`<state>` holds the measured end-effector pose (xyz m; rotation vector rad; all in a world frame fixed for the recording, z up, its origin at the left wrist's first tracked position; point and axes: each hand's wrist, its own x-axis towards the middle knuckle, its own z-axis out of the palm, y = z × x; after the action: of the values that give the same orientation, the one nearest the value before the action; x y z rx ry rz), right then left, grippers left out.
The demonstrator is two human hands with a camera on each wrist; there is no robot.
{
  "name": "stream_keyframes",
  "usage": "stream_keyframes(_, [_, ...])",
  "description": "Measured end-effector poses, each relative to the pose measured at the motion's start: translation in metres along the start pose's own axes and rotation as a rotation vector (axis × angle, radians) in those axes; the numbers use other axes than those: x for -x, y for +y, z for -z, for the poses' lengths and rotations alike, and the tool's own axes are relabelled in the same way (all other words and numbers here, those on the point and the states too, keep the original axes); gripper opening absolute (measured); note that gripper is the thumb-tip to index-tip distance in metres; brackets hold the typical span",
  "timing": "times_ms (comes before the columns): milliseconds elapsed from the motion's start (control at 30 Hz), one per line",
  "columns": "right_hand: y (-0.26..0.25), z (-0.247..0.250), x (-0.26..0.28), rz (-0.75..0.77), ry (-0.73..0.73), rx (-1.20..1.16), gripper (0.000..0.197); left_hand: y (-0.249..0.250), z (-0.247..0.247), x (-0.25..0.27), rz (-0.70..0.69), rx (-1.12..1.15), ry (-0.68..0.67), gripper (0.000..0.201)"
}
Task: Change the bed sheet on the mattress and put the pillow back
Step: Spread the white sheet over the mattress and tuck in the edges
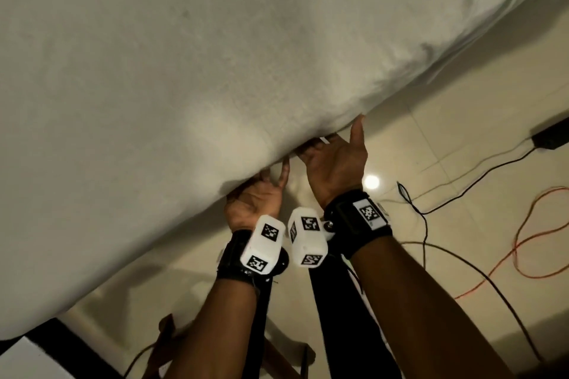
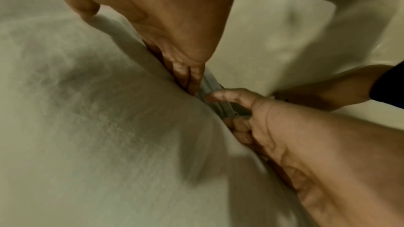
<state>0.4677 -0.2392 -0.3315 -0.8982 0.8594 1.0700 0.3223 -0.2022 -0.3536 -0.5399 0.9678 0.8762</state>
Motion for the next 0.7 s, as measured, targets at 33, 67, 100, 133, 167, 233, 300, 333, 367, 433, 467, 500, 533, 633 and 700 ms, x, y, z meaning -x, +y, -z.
stream_keyframes(33, [-0.002, -0.001, -0.001, -0.001, -0.008, 0.013, 0.082, -0.001, 0.0, -0.002, 0.014, 0.011, -0.004, 0.055])
stream_keyframes(67, [-0.003, -0.002, -0.002, -0.009, -0.011, 0.022, 0.082, 0.0, -0.002, -0.003, 0.022, 0.018, -0.014, 0.057])
stream_keyframes(100, [-0.004, -0.003, -0.003, -0.016, -0.013, 0.037, 0.081, 0.001, -0.003, -0.003, 0.026, 0.016, -0.019, 0.059])
stream_keyframes(133, [-0.006, -0.005, -0.005, 0.001, -0.006, 0.06, 0.079, 0.001, -0.004, 0.0, 0.033, 0.01, -0.038, 0.059])
stream_keyframes(167, [-0.01, -0.007, -0.007, 0.044, -0.007, 0.062, 0.075, 0.003, -0.004, 0.001, 0.04, 0.009, -0.06, 0.06])
stream_keyframes(233, [-0.026, -0.01, -0.017, 0.158, -0.021, 0.046, 0.068, 0.006, -0.003, 0.003, 0.039, 0.018, -0.093, 0.06])
stream_keyframes(300, [-0.037, -0.017, -0.03, 0.156, -0.042, -0.022, 0.07, 0.006, -0.006, 0.003, 0.036, -0.004, -0.106, 0.061])
stream_keyframes(333, [-0.039, -0.018, -0.034, 0.139, -0.051, -0.057, 0.074, 0.005, -0.009, 0.003, 0.062, 0.0, -0.115, 0.062])
stream_keyframes(367, [-0.04, -0.019, -0.036, 0.11, -0.065, -0.094, 0.076, 0.004, -0.009, 0.002, 0.067, 0.017, -0.096, 0.065])
stream_keyframes(433, [-0.04, -0.023, -0.04, 0.072, -0.057, -0.116, 0.076, 0.0, -0.015, -0.001, 0.062, 0.046, -0.008, 0.069])
stream_keyframes(467, [-0.042, -0.025, -0.041, 0.065, -0.052, -0.127, 0.075, 0.0, -0.017, -0.004, 0.066, 0.079, 0.043, 0.07])
stream_keyframes(500, [-0.043, -0.026, -0.04, 0.056, -0.047, -0.138, 0.074, 0.0, -0.02, -0.005, 0.059, 0.091, 0.099, 0.07])
stream_keyframes(533, [-0.045, -0.028, -0.04, 0.048, -0.045, -0.141, 0.073, 0.0, -0.024, -0.006, 0.049, 0.098, 0.125, 0.069])
stream_keyframes(633, [-0.053, -0.031, -0.042, 0.02, -0.035, -0.093, 0.068, -0.002, -0.022, -0.011, 0.039, 0.133, 0.162, 0.071])
stream_keyframes(700, [-0.058, -0.03, -0.04, -0.008, -0.048, -0.093, 0.067, -0.003, -0.018, -0.018, 0.027, 0.149, 0.165, 0.072])
